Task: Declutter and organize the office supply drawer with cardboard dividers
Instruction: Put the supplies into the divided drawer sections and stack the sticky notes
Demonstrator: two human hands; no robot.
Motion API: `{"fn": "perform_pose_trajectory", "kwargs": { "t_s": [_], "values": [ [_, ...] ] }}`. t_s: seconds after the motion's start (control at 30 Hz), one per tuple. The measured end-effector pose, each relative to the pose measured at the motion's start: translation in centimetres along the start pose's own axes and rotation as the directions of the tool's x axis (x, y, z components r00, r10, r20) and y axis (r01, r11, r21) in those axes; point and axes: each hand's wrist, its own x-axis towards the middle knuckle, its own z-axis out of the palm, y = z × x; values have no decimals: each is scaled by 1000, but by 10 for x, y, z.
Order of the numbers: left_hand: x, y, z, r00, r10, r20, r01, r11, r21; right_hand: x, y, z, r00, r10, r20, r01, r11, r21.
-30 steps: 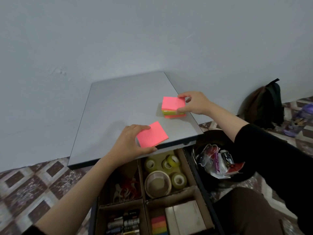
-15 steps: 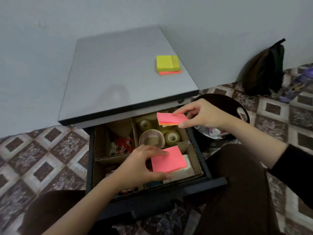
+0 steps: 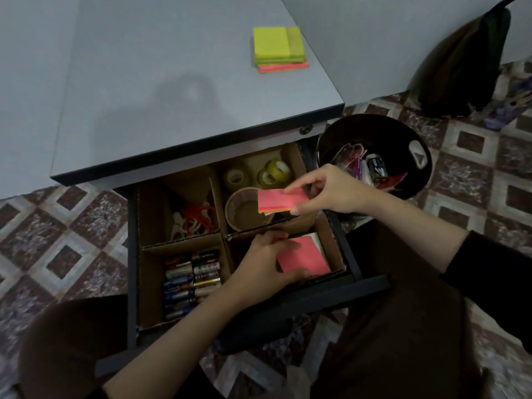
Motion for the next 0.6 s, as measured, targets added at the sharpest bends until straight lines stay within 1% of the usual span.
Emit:
{"fn": "perform_pose_trajectory", "kwargs": {
  "t_s": [0.17, 0.27, 0.4, 0.5, 0.6],
  "values": [
    [10, 1, 6, 1000, -22, 5, 23, 997, -78, 0, -2, -1, 1000, 6, 7, -6, 1000, -25],
    [12, 0, 5, 1000, -5, -1, 5, 997, -71, -2, -3, -1, 1000, 13, 16, -12, 999, -38],
    [7, 1, -5, 1000, 7, 12, -6, 998, -61, -6, -9, -3, 1000, 7, 18, -7, 1000, -13],
    [-6, 1, -23, 997, 70, -34, -72, 994, -86, -13, -14, -9, 999, -16, 52, 17, 1000, -19],
    [-26, -5, -43, 986, 123, -114, -140, 979, -150, -25, -19, -16, 989, -51, 139, 62, 995, -76]
  ]
}}
